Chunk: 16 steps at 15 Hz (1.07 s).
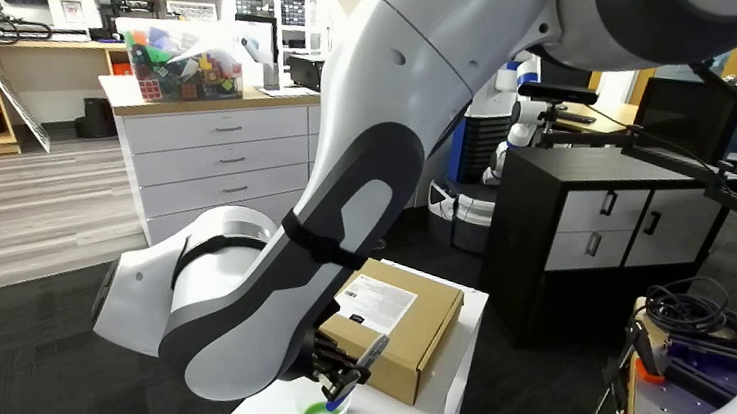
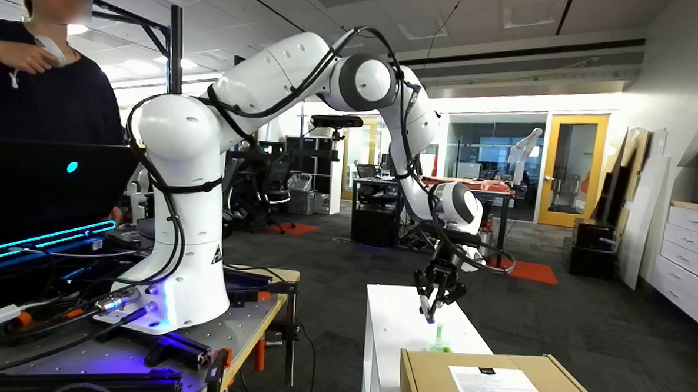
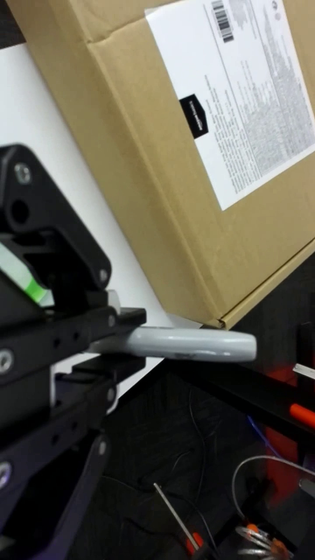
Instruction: Pick up the pen and put it in the cup
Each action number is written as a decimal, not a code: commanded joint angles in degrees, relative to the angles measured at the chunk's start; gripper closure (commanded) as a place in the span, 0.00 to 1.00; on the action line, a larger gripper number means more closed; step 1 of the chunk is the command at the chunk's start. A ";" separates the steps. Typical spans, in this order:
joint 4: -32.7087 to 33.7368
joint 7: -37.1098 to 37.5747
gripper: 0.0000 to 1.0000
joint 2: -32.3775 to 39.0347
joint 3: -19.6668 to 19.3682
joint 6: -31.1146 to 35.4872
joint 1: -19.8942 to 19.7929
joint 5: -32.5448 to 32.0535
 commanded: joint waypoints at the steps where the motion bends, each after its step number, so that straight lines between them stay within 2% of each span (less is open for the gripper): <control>1: -0.06 -1.70 0.94 -0.04 0.08 0.53 1.24 -4.20; 13: 5.38 -6.73 0.94 7.02 0.34 1.95 1.48 -14.65; 16: 7.62 -7.22 0.91 8.87 0.48 2.26 1.49 -15.75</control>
